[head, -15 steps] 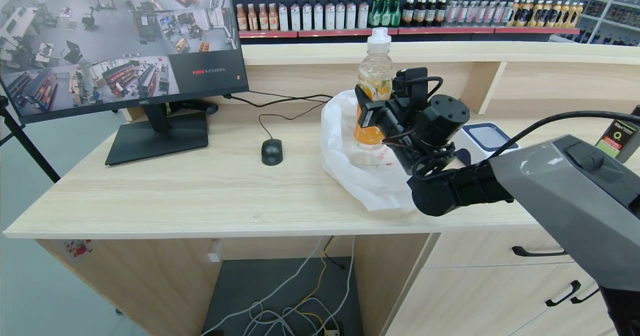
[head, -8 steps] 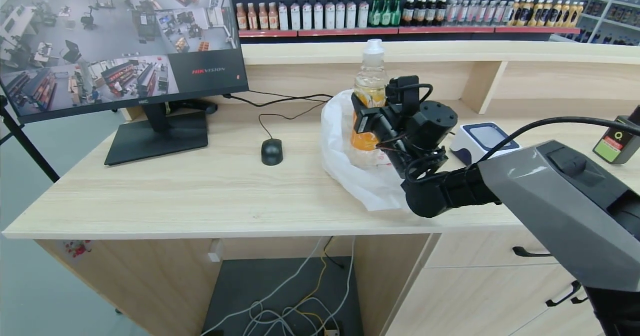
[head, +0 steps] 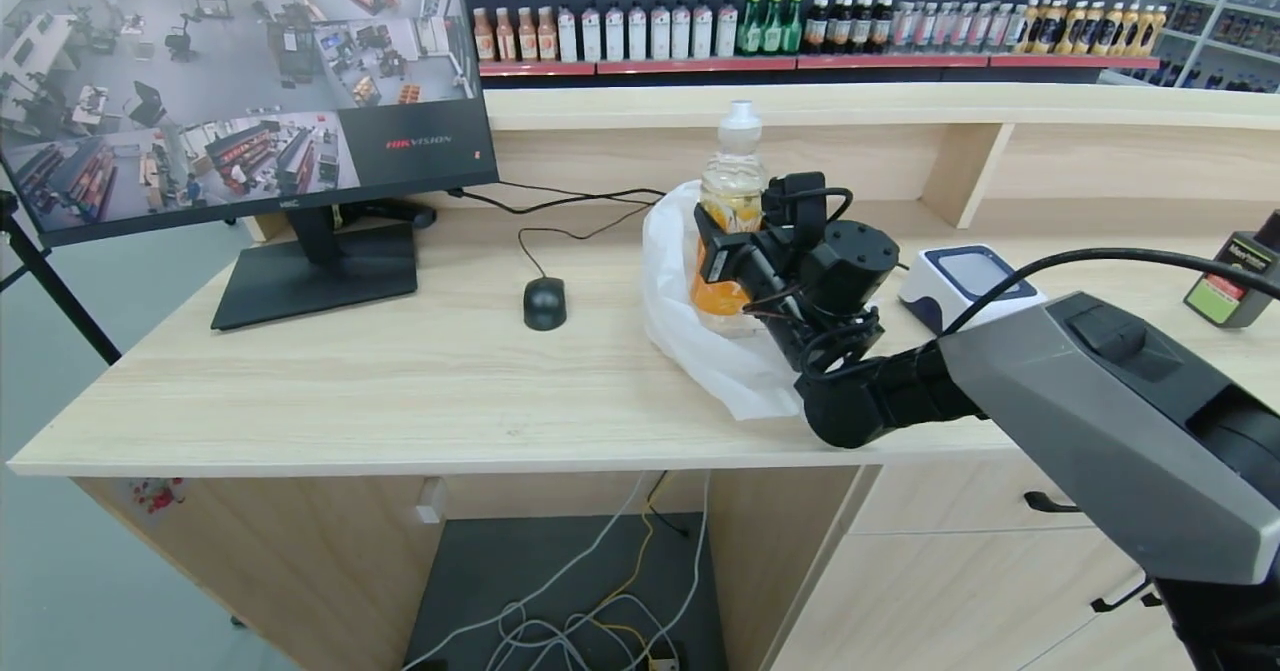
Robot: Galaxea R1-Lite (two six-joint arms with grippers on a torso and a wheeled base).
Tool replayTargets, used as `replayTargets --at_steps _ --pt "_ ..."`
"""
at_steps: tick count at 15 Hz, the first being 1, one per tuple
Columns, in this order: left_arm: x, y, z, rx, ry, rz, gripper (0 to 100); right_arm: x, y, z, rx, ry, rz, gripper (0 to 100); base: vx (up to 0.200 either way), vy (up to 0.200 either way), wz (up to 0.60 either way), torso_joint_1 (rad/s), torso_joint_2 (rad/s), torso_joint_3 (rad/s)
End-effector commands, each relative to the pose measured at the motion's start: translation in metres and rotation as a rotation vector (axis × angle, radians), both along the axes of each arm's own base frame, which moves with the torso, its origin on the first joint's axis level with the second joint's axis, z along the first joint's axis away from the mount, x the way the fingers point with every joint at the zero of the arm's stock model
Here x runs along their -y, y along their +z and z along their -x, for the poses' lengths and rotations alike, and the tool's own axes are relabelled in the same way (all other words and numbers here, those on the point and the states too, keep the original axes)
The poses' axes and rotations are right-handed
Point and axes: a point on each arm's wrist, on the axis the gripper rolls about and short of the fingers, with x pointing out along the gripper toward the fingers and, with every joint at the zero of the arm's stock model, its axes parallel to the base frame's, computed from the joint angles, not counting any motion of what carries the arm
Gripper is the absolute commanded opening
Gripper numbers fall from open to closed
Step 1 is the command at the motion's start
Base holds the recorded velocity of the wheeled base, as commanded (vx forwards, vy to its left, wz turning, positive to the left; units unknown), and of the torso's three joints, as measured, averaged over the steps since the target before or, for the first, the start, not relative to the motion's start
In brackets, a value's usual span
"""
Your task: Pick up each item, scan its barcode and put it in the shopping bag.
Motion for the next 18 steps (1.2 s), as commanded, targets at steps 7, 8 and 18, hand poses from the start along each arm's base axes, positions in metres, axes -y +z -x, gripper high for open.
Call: replayTargets --at_steps 7,8,18 --pt "0.0 0.0 0.0 0.0 0.001 0.001 100 -0.0005 -0.0129 -0.002 -0.037 0.003 0.007 0 0.0 0.0 0.0 0.0 0.0 0.0" --pt "0.0 0.0 0.0 0.0 0.001 0.001 100 -0.0005 -0.0125 -0.0021 -0.036 0.003 0.006 0 0.0 0.0 0.0 0.0 0.0 0.0" --pt "0.0 0.0 0.0 0.0 0.001 -0.001 100 -0.0016 -0.009 0.0007 -0.024 0.008 -0.005 100 0.0 0.0 0.0 0.0 0.0 0.0"
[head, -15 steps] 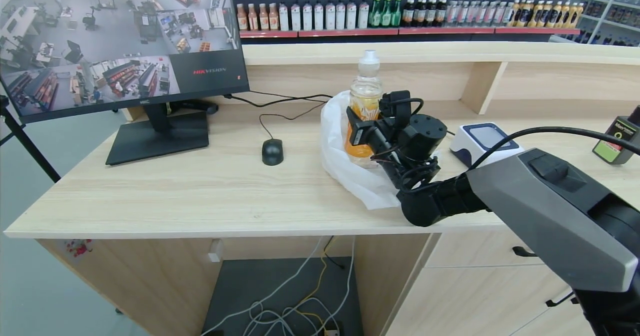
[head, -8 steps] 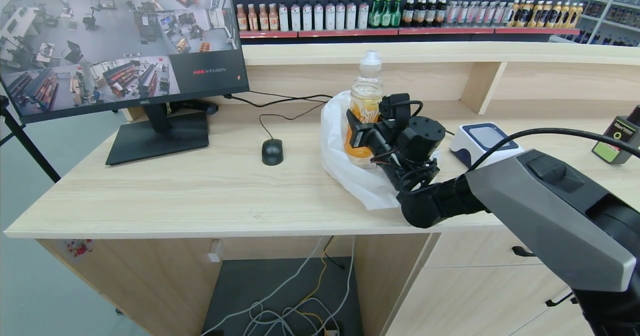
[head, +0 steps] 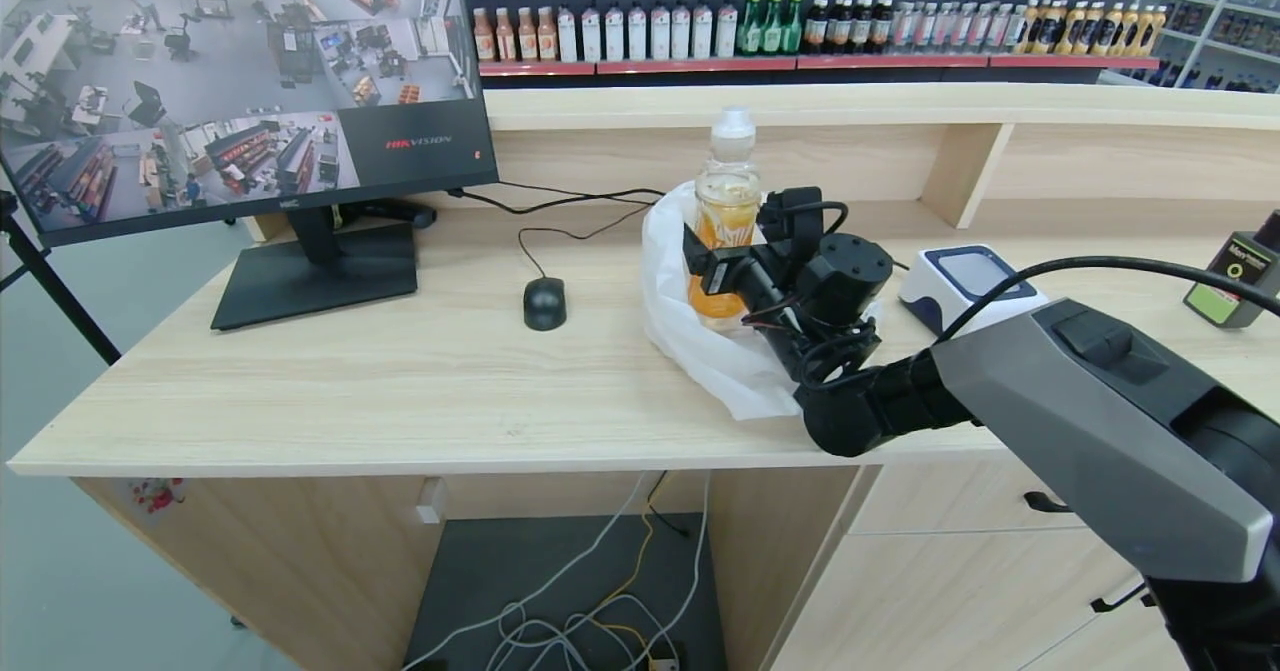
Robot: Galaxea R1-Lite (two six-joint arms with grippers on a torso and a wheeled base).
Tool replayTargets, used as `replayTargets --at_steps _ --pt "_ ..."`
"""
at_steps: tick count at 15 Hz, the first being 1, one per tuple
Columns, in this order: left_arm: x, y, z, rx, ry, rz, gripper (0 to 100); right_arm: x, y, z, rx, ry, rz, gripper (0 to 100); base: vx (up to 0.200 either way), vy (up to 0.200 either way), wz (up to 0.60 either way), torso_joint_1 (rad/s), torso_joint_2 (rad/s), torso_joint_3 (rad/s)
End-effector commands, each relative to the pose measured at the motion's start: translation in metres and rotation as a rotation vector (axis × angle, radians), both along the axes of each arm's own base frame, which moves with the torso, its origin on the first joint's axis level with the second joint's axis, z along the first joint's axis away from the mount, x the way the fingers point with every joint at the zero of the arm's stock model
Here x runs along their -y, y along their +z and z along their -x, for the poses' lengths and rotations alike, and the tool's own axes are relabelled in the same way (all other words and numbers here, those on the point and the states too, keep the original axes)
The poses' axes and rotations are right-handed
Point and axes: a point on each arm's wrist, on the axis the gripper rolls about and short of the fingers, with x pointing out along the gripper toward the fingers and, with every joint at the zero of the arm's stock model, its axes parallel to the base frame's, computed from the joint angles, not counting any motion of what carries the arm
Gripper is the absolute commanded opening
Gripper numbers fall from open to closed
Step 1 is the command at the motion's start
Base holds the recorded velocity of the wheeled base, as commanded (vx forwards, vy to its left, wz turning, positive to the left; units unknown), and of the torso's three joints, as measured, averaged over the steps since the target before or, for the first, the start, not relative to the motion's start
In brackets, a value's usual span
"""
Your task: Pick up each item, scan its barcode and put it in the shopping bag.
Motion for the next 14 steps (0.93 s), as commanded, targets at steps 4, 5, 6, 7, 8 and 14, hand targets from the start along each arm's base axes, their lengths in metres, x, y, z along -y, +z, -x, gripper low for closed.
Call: replayTargets --at_steps 4,5,6,7,8,14 --pt "0.0 0.0 0.0 0.0 0.001 0.001 100 0.001 0.015 0.005 0.042 0.002 -0.02 100 0.0 0.0 0.0 0.0 0.0 0.0" --pt "0.0 0.0 0.0 0.0 0.001 0.001 100 0.002 0.019 0.007 0.052 0.001 -0.024 100 0.0 0.0 0.0 0.0 0.0 0.0" --pt "0.0 0.0 0.0 0.0 0.001 0.001 100 0.003 0.024 0.009 0.067 0.002 -0.033 100 0.0 0.0 0.0 0.0 0.0 0.0" --pt "0.0 0.0 0.0 0.0 0.001 0.001 100 0.004 0.028 0.011 0.083 0.001 -0.04 100 0.0 0.0 0.0 0.0 0.0 0.0" --pt "0.0 0.0 0.0 0.0 0.001 0.001 100 0.006 0.031 0.015 0.094 0.003 -0.045 100 0.0 0.0 0.0 0.0 0.0 0.0" --pt "0.0 0.0 0.0 0.0 0.001 0.001 100 0.029 0.05 0.065 0.064 0.006 -0.026 100 0.0 0.0 0.0 0.0 0.0 0.0"
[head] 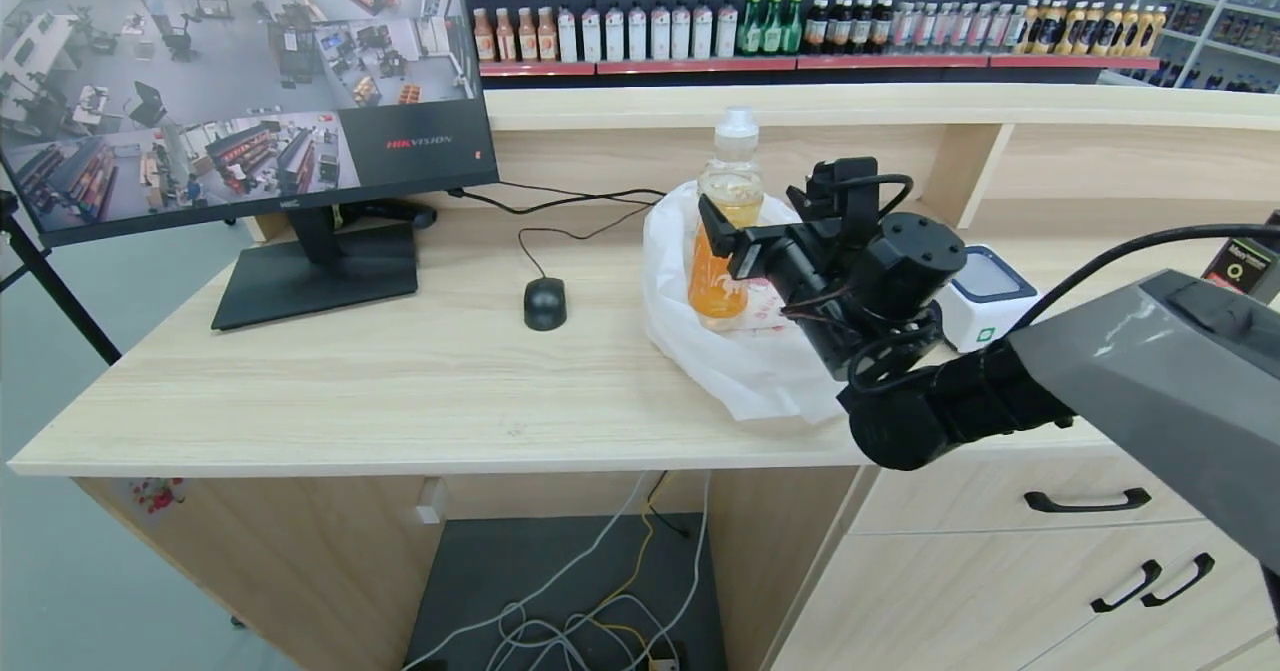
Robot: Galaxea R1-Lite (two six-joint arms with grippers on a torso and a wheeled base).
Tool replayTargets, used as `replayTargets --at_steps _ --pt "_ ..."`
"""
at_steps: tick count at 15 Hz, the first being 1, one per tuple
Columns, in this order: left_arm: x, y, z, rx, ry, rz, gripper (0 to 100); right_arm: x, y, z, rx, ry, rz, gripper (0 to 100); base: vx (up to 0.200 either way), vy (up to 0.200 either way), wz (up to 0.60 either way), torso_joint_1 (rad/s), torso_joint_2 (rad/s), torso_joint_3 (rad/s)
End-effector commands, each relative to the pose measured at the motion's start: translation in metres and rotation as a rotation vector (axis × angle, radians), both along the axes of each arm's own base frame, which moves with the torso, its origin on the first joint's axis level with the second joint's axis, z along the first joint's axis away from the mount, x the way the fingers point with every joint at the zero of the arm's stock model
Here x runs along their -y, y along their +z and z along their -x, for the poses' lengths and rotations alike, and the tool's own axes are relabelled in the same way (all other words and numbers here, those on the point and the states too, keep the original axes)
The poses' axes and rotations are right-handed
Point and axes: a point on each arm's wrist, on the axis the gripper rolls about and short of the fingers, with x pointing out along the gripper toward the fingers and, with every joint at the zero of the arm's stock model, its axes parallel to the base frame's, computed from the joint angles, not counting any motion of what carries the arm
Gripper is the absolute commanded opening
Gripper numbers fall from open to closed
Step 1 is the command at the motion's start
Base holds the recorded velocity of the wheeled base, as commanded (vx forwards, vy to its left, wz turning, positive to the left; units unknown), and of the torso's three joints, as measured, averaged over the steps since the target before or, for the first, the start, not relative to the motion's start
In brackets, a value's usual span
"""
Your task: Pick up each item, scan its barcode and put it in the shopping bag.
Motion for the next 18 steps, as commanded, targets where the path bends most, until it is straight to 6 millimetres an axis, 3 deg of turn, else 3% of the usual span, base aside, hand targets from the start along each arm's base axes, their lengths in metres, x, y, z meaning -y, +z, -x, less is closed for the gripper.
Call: replayTargets --at_steps 1,5,7,12,16,18 --pt "0.0 0.0 0.0 0.0 0.001 0.001 100 0.01 0.02 0.031 0.022 0.012 -0.011 100 0.0 0.0 0.0 0.0 0.0 0.0" --pt "0.0 0.0 0.0 0.0 0.001 0.001 100 0.022 -0.016 0.079 -0.041 0.042 0.032 100 0.0 0.0 0.0 0.0 0.0 0.0" --pt "0.0 0.0 0.0 0.0 0.001 0.001 100 0.03 -0.019 0.119 -0.102 0.084 0.071 100 0.0 0.0 0.0 0.0 0.0 0.0" --pt "0.0 0.0 0.0 0.0 0.001 0.001 100 0.014 -0.002 0.154 -0.045 0.175 0.096 100 0.0 0.0 0.0 0.0 0.0 0.0" --pt "0.0 0.0 0.0 0.0 0.001 -0.001 100 0.035 -0.01 0.18 -0.114 0.105 0.102 100 0.0 0.0 0.0 0.0 0.0 0.0" --pt "0.0 0.0 0.0 0.0 0.001 -0.001 100 0.035 -0.007 0.184 -0.126 0.084 0.052 100 0.0 0.0 0.0 0.0 0.0 0.0"
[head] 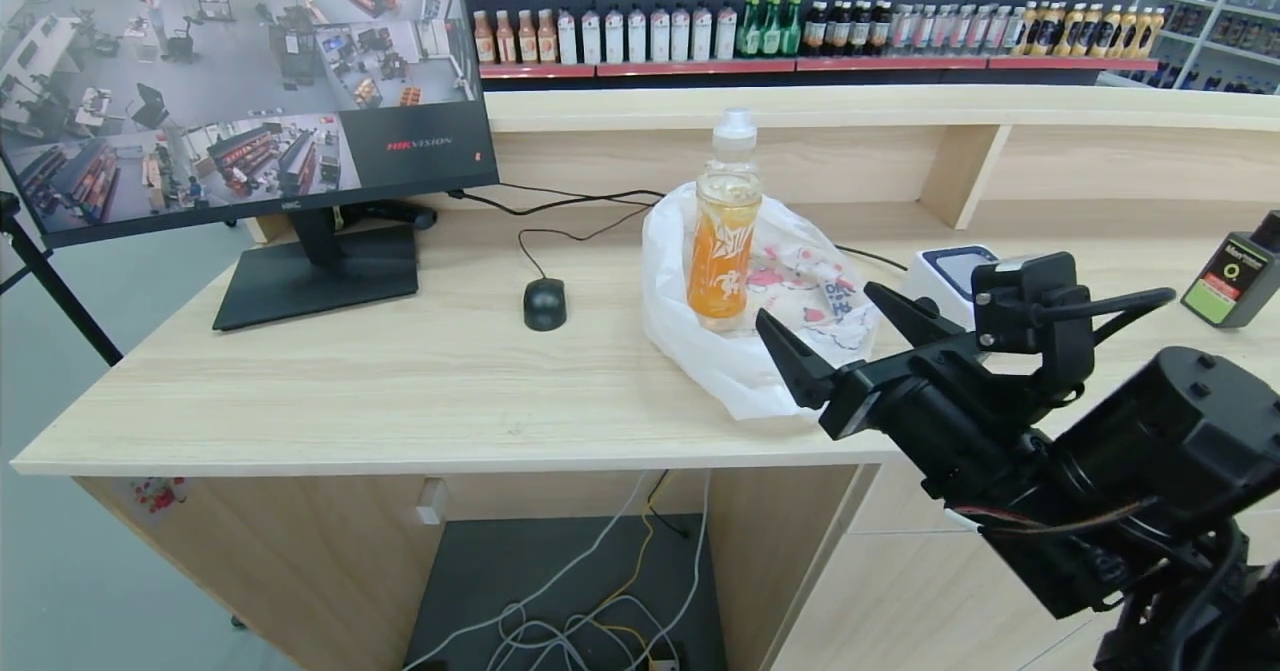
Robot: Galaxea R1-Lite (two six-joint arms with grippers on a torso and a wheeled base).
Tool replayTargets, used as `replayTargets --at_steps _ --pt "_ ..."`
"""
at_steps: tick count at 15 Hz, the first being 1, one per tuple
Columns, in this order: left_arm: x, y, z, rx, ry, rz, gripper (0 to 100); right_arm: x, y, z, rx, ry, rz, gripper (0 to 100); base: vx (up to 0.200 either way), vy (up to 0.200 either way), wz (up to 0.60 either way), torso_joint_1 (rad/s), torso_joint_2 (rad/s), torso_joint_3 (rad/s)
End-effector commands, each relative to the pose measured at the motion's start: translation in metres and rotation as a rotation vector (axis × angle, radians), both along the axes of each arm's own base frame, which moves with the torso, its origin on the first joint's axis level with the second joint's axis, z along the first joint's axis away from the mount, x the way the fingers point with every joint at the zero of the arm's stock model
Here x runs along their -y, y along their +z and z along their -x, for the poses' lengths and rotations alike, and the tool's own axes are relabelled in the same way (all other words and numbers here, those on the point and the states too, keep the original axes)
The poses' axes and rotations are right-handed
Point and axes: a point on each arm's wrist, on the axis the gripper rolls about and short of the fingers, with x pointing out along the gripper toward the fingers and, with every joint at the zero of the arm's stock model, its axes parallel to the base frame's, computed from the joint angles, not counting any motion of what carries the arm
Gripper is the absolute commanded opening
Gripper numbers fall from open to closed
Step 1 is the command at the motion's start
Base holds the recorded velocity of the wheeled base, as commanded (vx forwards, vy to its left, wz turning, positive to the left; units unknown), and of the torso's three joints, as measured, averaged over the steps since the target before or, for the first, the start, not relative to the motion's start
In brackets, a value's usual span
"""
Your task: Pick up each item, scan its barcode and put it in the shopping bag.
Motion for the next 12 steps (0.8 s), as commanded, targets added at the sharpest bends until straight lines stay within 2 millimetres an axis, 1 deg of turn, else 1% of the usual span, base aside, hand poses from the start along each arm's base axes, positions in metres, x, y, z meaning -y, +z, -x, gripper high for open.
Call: replayTargets --at_steps 1,4,12 --pt "0.0 0.0 0.0 0.0 0.001 -0.002 100 0.003 0.006 0.007 0.013 0.004 -0.016 100 0.0 0.0 0.0 0.0 0.0 0.0" --pt "0.0 0.0 0.0 0.0 0.001 -0.009 100 0.007 0.011 0.012 0.026 0.006 -0.031 100 0.0 0.0 0.0 0.0 0.0 0.0" --pt "0.0 0.0 0.0 0.0 0.001 0.008 100 0.01 0.016 0.015 0.032 0.012 -0.064 100 0.0 0.0 0.0 0.0 0.0 0.0"
